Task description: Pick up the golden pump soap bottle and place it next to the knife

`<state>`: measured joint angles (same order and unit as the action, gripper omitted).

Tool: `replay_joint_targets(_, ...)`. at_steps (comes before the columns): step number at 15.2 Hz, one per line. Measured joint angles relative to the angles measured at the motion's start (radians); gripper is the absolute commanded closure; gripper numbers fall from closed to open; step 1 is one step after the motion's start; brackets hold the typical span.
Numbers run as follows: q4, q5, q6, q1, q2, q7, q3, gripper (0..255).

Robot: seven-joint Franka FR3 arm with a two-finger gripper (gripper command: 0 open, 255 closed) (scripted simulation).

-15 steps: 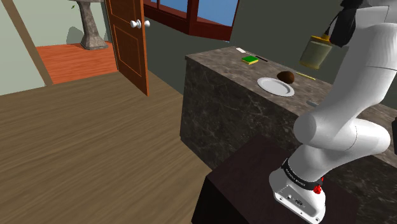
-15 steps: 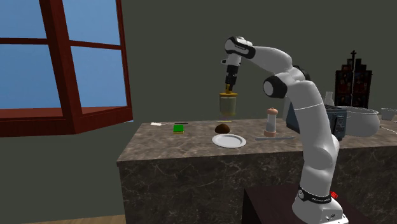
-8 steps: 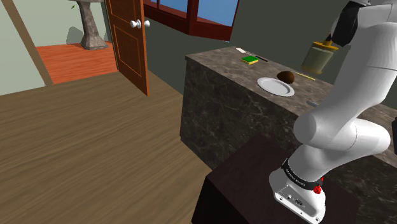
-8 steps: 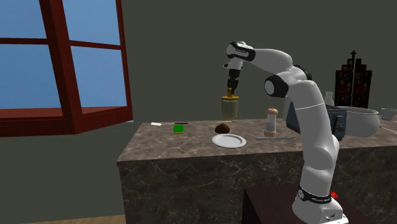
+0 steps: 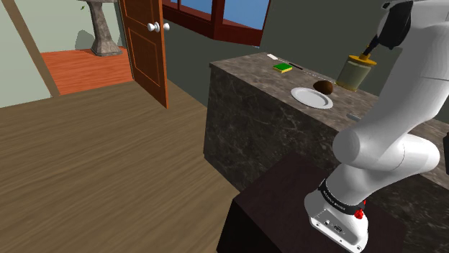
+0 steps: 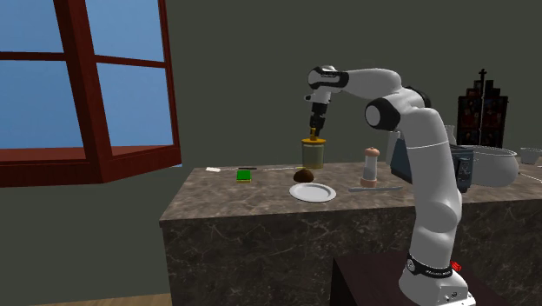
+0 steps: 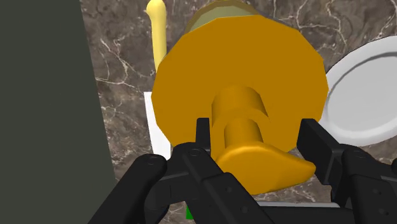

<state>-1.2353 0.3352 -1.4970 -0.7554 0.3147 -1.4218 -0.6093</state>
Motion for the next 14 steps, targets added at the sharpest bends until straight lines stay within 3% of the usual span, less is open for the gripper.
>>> replay_joint_targets(6,-0.123,-0.019,-0.094,0.027,-0.033,-0.009,0.000,255)
replay_joint_targets(13,-0.138,-0.020,-0.107,0.030,-0.035,-0.009,0.001,255)
replay_joint_targets(14,-0.138,-0.020,-0.107,0.031,-0.035,-0.009,0.001,0)
